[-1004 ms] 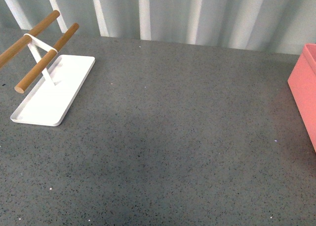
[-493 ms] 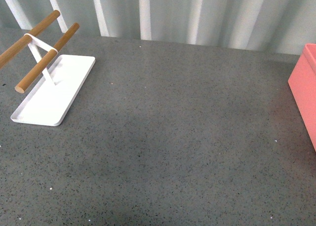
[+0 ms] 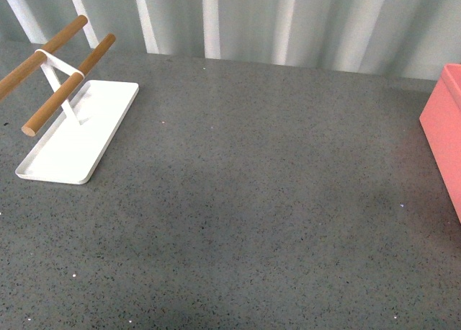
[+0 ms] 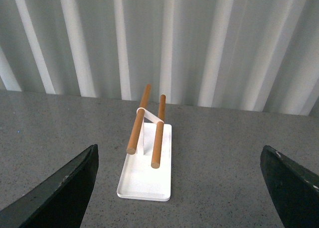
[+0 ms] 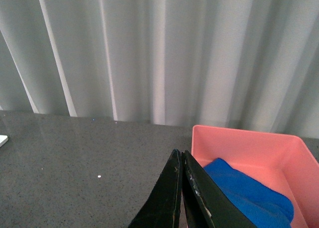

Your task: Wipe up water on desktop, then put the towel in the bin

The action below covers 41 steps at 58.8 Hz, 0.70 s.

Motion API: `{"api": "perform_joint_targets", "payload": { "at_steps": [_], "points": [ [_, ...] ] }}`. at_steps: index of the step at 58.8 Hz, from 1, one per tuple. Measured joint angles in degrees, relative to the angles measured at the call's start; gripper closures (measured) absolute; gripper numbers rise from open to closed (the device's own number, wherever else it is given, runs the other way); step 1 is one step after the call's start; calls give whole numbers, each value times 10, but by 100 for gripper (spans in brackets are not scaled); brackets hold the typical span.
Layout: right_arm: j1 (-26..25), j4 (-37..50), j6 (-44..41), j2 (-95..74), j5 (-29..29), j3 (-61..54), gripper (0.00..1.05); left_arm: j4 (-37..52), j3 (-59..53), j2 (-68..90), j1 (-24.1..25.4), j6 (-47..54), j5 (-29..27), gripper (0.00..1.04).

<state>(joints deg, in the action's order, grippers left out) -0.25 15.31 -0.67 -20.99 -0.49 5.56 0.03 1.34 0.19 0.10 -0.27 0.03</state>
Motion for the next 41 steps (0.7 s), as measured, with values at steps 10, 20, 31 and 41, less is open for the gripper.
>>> {"api": "perform_joint_targets", "payload": {
  "at_steps": [10, 20, 31, 41],
  "points": [
    [0, -14, 0, 29, 2, -15, 101, 0, 0, 0, 0, 0, 0, 7],
    [0, -30, 0, 58, 3, -26, 101, 0, 0, 0, 0, 0, -1, 7],
    [0, -42, 1, 85, 3, -38, 101, 0, 0, 0, 0, 0, -1, 7],
    [0, -50, 1, 110, 3, -42, 101, 0, 0, 0, 0, 0, -1, 7]
  ]
}}
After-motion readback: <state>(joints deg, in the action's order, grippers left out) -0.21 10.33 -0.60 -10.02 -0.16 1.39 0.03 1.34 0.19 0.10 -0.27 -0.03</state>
